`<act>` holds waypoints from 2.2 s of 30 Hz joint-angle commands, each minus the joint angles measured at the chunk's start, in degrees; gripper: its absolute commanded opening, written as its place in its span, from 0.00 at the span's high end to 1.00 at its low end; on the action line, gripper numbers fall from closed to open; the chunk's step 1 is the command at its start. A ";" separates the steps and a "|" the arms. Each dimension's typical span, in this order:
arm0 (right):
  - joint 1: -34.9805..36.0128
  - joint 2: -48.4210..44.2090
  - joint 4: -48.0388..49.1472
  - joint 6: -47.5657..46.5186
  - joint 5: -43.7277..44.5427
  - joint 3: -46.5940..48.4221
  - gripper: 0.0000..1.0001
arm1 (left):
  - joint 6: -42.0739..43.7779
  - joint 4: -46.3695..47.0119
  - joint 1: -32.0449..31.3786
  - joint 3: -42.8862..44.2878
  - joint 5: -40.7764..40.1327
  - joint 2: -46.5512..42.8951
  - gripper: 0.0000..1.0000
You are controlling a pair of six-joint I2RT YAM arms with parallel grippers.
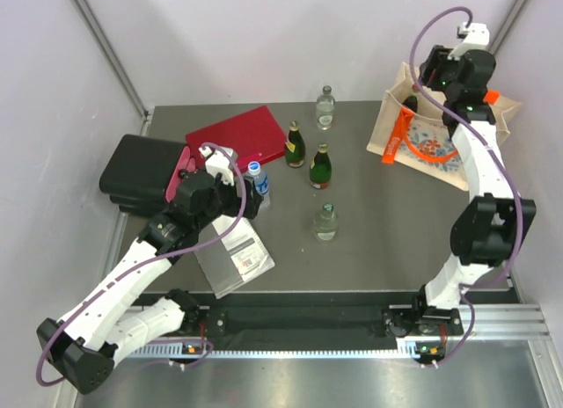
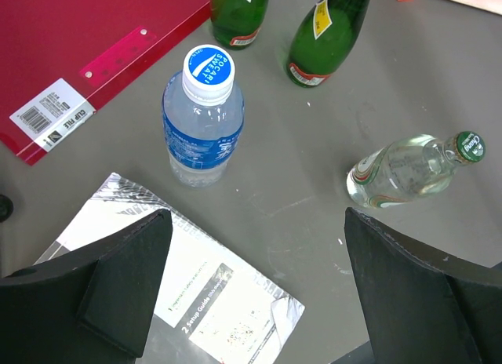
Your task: Place the beverage into the canvas bag
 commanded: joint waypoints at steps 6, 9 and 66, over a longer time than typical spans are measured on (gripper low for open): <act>3.36 -17.81 -11.26 13.44 0.03 -10.33 0.37 | 0.68 2.81 -0.23 0.10 -2.25 -0.58 0.06; 10.56 -22.04 -11.53 11.51 1.87 -14.90 0.36 | 0.85 2.64 -0.23 0.10 -2.95 -0.75 0.05; 37.92 -6.75 -11.61 4.03 18.84 -17.30 1.00 | 1.20 2.90 -0.23 0.10 -2.60 -0.84 0.06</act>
